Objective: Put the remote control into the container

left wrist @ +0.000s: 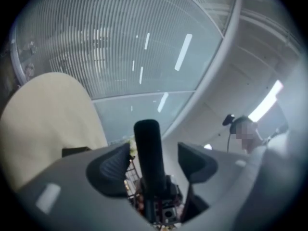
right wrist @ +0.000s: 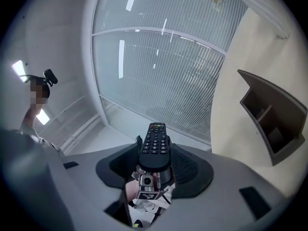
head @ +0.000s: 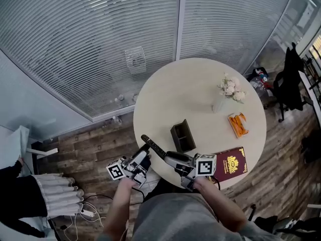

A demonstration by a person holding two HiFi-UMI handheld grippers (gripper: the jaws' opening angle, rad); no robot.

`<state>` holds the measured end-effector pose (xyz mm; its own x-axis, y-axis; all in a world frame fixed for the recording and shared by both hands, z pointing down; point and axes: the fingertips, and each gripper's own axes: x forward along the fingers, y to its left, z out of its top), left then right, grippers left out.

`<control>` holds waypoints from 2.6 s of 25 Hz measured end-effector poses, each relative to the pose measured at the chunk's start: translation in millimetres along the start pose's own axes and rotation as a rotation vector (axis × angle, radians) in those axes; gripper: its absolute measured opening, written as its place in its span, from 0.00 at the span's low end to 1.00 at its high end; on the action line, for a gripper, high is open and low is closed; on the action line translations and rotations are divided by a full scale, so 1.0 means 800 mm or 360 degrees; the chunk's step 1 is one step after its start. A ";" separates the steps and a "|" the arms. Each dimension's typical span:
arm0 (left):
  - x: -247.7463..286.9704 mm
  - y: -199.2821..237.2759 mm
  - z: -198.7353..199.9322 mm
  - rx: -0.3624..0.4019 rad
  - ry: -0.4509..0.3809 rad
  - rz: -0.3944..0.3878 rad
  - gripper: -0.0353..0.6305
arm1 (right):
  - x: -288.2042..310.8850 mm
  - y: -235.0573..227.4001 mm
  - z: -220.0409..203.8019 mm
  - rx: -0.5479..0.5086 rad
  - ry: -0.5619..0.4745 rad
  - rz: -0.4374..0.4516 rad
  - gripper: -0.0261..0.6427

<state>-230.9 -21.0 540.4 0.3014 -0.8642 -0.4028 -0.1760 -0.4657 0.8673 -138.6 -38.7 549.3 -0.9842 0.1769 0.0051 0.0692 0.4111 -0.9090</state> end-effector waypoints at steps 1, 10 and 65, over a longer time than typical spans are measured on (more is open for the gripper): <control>0.002 -0.004 -0.001 -0.0001 -0.0017 -0.0009 0.50 | -0.004 0.003 -0.002 -0.0002 0.0013 0.0014 0.37; 0.015 -0.029 -0.040 0.0033 -0.0092 0.0013 0.50 | -0.049 0.030 -0.029 -0.0002 0.0149 0.0108 0.37; 0.066 -0.069 -0.143 0.0112 -0.0014 0.0079 0.38 | -0.163 0.038 -0.043 -0.0163 0.0197 0.0286 0.37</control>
<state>-97.8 -18.8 504.5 0.2823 -0.8881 -0.3629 -0.2561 -0.4343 0.8636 -2.5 -18.8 535.7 -0.9276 0.3609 -0.0961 0.2637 0.4507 -0.8528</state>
